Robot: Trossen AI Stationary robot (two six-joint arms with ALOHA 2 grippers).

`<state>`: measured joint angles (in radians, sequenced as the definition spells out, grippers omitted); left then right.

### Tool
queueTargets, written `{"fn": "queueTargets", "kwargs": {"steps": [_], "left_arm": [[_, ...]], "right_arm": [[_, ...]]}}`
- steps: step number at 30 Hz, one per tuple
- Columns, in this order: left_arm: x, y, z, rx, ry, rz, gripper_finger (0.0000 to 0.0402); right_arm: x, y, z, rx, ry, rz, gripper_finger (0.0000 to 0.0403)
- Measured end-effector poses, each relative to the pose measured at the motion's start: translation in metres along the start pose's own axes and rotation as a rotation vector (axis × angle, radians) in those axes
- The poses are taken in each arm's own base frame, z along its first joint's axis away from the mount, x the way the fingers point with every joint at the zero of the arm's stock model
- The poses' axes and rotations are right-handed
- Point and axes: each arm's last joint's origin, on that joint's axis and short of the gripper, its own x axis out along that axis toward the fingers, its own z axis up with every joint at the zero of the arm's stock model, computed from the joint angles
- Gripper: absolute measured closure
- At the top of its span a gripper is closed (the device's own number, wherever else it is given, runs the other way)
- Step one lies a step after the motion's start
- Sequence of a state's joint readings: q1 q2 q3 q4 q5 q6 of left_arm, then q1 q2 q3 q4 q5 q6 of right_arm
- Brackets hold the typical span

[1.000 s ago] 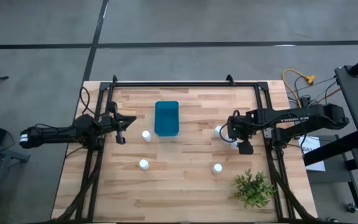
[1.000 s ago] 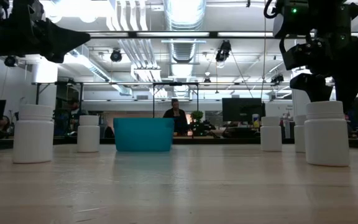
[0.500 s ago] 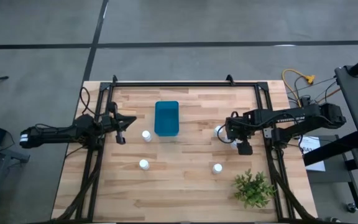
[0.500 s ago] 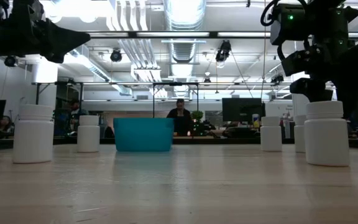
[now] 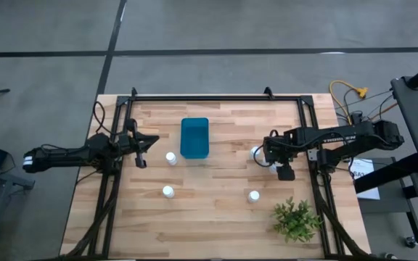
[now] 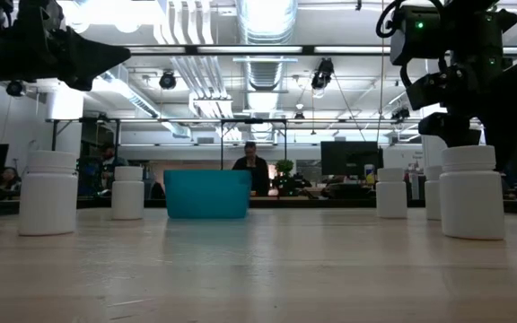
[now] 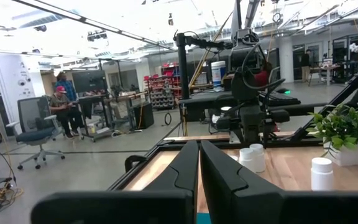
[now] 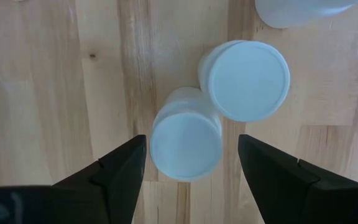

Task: Pick and place pill bottles into a basket
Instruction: Put the white medicine bottle into the blue bin

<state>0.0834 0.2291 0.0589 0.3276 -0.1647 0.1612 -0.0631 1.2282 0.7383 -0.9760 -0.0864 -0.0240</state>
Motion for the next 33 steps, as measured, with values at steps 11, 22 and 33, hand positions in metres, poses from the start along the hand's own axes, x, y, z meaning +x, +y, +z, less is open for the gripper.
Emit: {"fn": "queueTargets", "kwargs": {"steps": [11,22,33], "left_arm": [[0.000,0.000,0.000,0.001,0.002,0.000,0.0401],[0.000,0.000,0.000,0.002,-0.002,0.001,0.0401],[0.000,0.000,0.000,0.002,0.002,0.000,0.0401]], "right_arm": [[0.002,0.000,0.001,0.000,0.011,-0.001,0.0158],[0.021,-0.001,0.009,-0.013,0.102,0.027,0.0159],[0.013,-0.001,0.009,-0.023,0.046,0.021,0.0166]]}}
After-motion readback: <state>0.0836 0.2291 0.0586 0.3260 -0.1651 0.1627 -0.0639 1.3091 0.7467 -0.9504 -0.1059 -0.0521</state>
